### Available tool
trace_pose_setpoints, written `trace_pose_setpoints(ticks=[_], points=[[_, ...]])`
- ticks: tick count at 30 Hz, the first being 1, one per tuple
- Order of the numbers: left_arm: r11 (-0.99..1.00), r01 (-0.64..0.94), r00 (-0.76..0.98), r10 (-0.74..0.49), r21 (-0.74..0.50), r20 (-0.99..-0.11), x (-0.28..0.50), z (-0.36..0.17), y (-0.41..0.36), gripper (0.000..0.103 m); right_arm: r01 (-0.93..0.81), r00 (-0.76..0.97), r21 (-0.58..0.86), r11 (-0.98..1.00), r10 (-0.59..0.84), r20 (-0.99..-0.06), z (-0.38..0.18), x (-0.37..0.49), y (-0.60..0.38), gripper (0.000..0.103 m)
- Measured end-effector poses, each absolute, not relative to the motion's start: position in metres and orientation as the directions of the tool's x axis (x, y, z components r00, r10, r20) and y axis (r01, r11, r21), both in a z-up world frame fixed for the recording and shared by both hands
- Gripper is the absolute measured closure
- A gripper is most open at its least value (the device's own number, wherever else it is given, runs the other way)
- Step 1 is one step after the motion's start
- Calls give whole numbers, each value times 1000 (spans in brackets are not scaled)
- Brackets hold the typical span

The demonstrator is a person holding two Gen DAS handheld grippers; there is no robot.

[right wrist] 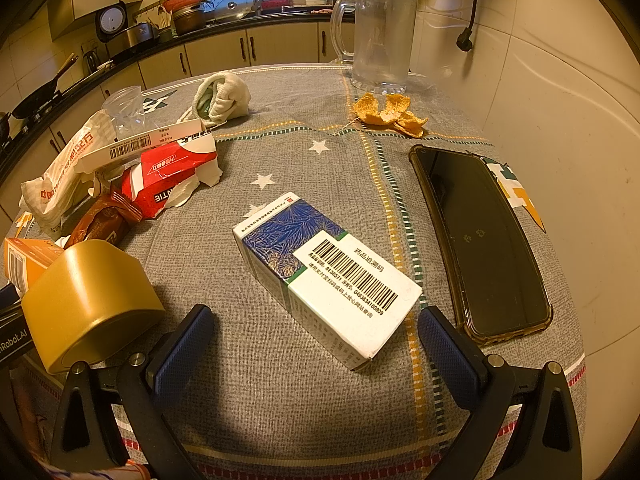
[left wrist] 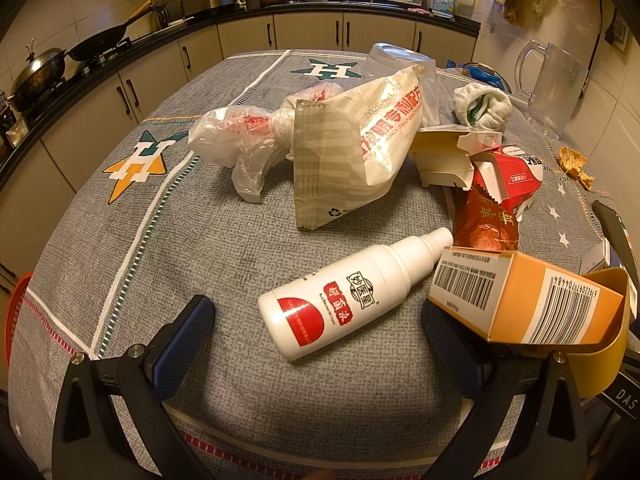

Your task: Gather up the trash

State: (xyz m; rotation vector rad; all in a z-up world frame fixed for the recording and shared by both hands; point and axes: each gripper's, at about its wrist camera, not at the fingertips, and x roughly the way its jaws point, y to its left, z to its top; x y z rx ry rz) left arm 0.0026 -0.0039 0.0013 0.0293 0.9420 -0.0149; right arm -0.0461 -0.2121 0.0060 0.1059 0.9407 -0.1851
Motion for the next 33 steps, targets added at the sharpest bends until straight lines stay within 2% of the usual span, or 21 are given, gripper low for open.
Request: trace_pose_setpoints(ticks=[33], points=[[998,54,584,-14,21,-812,-5,7,4,0,184,562,9,983,-98,-822,6,-39,-214,0]])
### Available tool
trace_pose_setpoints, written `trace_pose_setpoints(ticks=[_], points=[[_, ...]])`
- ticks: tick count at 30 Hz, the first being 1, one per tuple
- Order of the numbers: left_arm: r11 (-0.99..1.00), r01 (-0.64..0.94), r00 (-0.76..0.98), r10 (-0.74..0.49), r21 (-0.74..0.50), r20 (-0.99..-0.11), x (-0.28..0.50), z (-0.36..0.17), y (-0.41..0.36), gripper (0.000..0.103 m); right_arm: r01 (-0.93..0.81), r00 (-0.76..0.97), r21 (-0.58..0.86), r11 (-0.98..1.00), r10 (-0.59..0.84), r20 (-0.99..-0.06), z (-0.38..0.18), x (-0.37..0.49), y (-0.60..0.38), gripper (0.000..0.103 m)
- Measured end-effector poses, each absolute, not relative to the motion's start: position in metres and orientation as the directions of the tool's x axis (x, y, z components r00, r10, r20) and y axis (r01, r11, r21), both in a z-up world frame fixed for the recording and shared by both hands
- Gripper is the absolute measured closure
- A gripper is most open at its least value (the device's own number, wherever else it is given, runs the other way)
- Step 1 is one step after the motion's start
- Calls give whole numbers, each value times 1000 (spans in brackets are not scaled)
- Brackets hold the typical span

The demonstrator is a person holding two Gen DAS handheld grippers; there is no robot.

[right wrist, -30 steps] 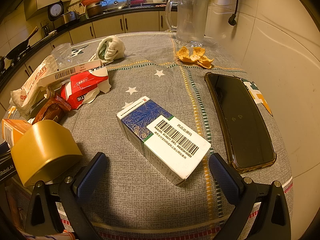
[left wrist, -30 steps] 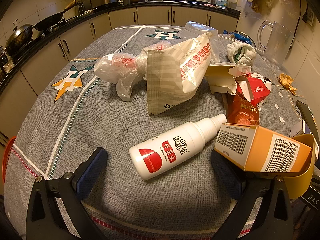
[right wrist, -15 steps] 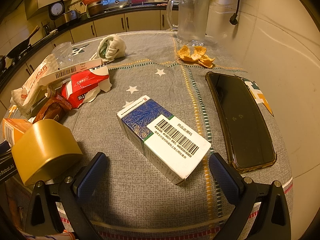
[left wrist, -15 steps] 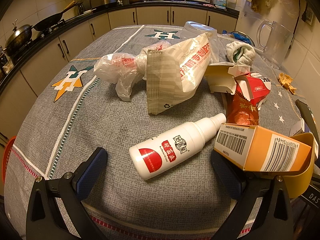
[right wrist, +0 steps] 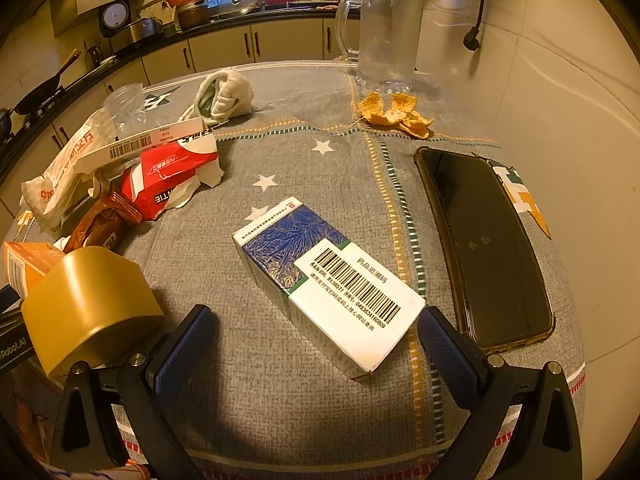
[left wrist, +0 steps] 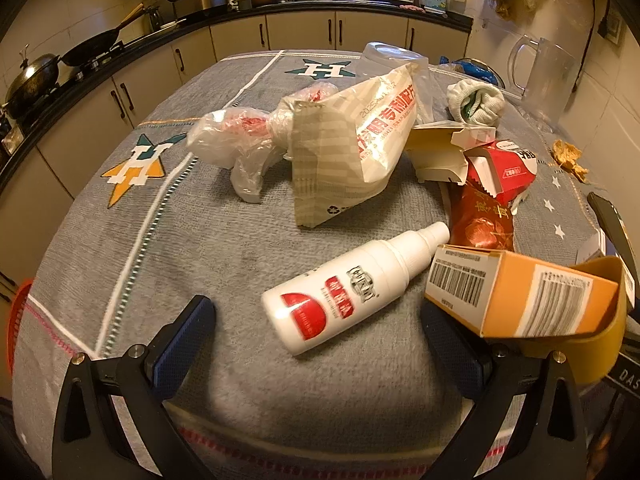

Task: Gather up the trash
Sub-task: 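Raise both tools and move them toward the trash on the table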

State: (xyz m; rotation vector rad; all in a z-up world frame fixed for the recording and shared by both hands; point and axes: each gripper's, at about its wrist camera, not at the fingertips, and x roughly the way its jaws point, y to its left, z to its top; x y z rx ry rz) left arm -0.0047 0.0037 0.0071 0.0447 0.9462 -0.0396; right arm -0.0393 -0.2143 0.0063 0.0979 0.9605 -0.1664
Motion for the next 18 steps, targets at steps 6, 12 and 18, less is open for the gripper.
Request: trace_pose_setpoints(ticks=[6,12,18], points=[[1000,24,693,-13,6,-720,-44,49,26,0,194,580,4,981,-111,-807,17,-64,-215,3],[996,-33,828,70,77,-557,-99,93,43,0,206,700,-10,978,-154,-697,55,-113,-202,3],[994,-98,885,107,44,-453,-146,115,66,0,186,893,56,981,-145,-426,90,-178,-184,2]])
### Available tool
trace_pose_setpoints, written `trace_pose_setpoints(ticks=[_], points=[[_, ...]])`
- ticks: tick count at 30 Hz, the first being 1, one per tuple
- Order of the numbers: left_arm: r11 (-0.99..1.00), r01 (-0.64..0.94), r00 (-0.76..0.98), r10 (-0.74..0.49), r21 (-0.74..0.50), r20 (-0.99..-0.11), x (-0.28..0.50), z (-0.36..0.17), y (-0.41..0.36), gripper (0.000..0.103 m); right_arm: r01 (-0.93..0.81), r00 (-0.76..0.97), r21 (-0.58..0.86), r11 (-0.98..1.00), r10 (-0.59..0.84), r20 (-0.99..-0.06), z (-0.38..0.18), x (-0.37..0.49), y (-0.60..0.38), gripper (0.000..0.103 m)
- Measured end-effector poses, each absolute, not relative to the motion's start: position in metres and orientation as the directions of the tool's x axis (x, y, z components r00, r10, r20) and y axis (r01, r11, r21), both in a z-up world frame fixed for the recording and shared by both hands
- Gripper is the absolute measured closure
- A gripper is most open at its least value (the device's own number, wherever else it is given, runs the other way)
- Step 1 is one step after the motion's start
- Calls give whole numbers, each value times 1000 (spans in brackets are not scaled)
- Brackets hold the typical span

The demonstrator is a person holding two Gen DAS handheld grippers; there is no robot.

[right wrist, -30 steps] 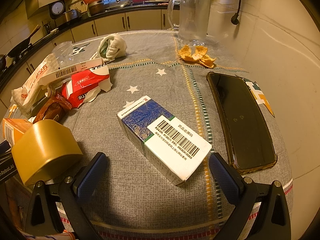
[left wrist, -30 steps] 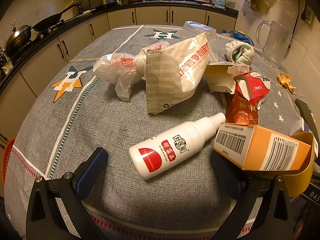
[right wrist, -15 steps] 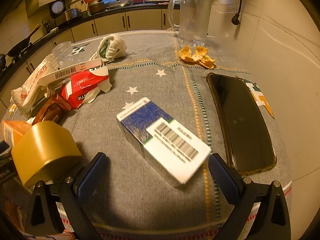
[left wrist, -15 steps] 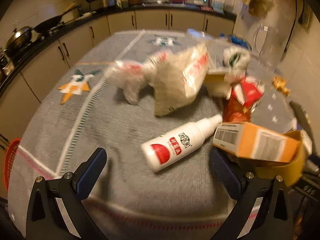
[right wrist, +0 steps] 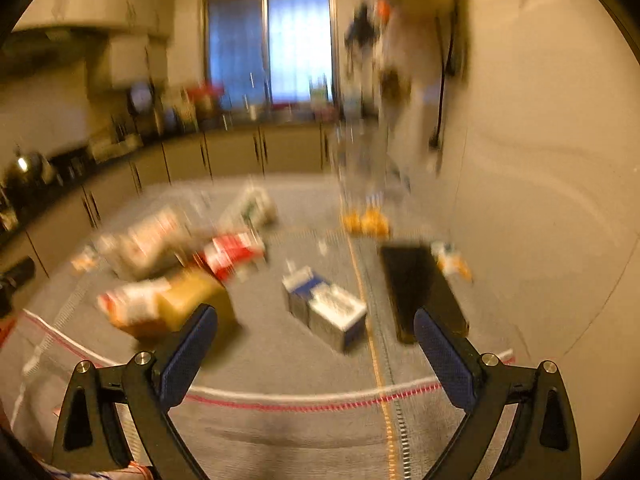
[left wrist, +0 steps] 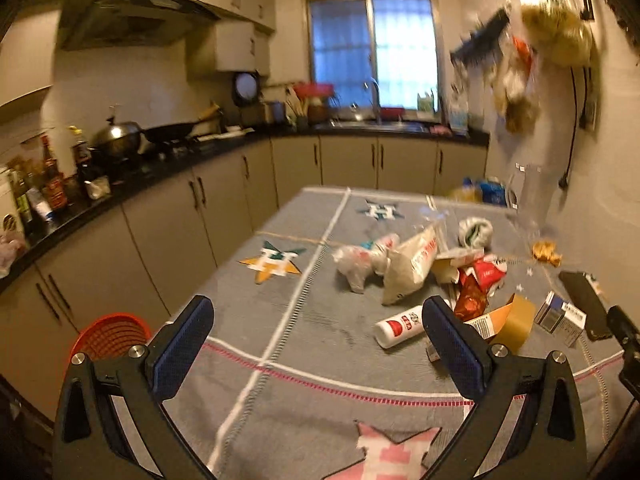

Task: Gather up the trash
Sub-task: 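Raise both tools and move them toward the trash on the table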

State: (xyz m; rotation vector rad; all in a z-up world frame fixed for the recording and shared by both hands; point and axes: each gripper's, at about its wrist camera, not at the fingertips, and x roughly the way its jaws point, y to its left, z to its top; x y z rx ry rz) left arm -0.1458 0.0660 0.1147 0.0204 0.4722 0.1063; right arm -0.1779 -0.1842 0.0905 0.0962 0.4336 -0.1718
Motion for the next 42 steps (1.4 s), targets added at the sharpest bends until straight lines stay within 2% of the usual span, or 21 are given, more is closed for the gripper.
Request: trace_pose_setpoints(ticks=[2,8,16,24,42], points=[[994,-103,887,114,49,-448,-156,116,71,0,192,906,81,978,-144,-398,94,-188,-177,2],[996,-38,874,70,76,-480,-176,116,73,0,185,899,185,965,-90,-429,98,-203,-164,2],[995,4,871,45,100,-488,-200,113,75,0,181,911,161,970,-104,-399,105,-225,-143,2],[997,6,873,30,72,-487,-221,117,89,0,158,914,168,973,-79,-397,111,-245,-131,2],[997,-44,863,67,58,-501,-246,119,118,0,109,938,130,985,-58,-343,134,-289,-108,2]])
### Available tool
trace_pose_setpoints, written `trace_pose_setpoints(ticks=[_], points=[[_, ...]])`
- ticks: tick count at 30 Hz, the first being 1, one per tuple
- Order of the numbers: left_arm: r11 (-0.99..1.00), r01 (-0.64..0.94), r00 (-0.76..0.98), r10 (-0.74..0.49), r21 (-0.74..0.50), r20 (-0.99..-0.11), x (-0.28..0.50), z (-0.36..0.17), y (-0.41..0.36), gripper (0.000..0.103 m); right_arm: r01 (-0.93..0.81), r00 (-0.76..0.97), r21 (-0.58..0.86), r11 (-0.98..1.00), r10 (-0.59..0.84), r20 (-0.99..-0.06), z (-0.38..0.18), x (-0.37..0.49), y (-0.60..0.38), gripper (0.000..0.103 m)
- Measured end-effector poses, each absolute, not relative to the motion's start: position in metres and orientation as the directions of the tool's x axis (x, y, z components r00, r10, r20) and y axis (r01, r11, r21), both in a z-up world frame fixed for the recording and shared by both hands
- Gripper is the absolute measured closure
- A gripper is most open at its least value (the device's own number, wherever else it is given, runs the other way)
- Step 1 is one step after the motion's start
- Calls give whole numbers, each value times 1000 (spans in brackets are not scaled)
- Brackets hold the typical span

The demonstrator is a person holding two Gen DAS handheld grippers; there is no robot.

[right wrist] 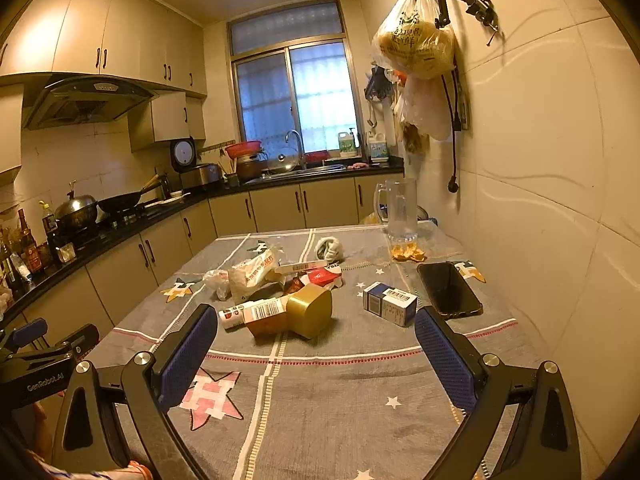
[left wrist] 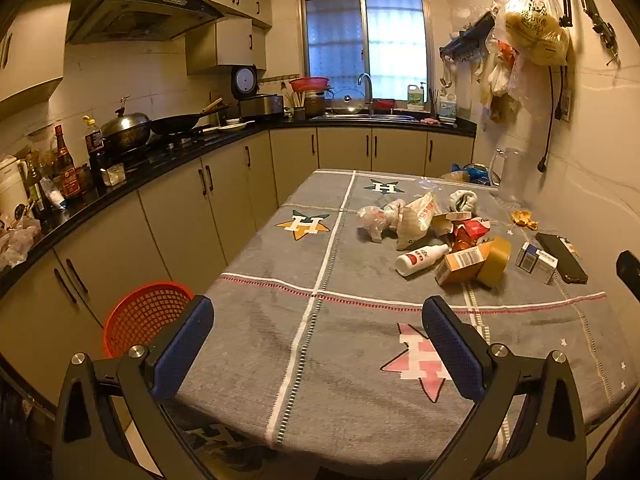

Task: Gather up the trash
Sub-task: 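Raise both tools and move them toward the trash on the table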

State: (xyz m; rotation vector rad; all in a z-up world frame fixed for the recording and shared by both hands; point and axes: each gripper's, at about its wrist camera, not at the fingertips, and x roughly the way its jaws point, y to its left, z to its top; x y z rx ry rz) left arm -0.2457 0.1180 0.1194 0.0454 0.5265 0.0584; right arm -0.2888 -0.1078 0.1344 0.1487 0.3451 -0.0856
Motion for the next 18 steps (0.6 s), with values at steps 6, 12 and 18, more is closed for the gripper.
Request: trace_pose_setpoints(ticks=[6,12,18], points=[[995,-47,852,87,91,-516,-239,113,116,0,111,929,147,983,-50,-368,129,-284,-112,2],[993,-46,830,99,110,-549,-226,102,121,0,117,915,147,982,-50,-400,119,-271,-118,2],[996,-40,811,77,76,-580,-210,96,142,0,126,894,138,982,-52,-445,106,-255,-125,2]])
